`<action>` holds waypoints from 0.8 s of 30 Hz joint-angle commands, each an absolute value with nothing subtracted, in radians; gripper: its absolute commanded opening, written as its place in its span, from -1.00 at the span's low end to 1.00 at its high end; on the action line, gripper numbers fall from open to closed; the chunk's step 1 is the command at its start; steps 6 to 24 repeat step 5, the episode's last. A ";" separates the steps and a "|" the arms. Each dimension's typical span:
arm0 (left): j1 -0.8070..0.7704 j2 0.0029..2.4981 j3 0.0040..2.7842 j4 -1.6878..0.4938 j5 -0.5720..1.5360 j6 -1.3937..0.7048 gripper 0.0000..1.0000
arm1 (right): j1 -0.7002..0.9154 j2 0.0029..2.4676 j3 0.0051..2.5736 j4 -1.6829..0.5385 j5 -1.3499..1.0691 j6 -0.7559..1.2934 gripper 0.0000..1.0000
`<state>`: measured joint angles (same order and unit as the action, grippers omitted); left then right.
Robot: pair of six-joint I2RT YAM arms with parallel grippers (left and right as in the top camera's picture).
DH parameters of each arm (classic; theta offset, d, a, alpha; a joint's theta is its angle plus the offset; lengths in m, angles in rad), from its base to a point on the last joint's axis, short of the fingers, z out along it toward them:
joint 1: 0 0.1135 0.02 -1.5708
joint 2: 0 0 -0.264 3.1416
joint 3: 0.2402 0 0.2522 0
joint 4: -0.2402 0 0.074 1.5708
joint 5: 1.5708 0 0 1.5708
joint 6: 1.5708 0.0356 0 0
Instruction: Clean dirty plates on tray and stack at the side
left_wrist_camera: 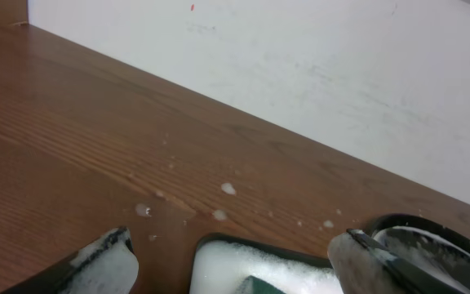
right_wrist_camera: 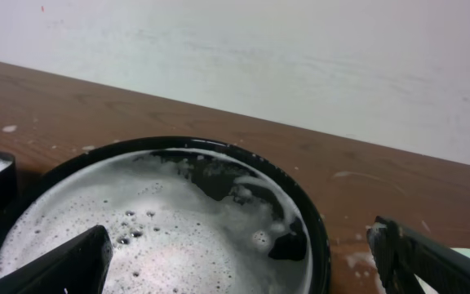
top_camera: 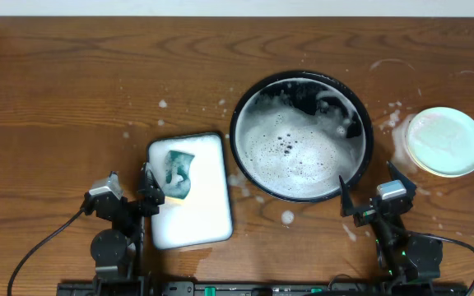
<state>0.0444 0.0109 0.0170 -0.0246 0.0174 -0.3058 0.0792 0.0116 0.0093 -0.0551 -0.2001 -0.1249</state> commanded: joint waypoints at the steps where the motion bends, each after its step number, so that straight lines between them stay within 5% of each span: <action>1: 0.047 0.005 0.004 -0.070 0.008 -0.289 0.63 | 0.089 0.005 0.006 -0.056 -0.191 -0.136 0.99; 24: 0.047 0.005 0.004 -0.070 0.008 -0.289 0.62 | 0.089 0.005 0.006 -0.056 -0.191 -0.136 0.99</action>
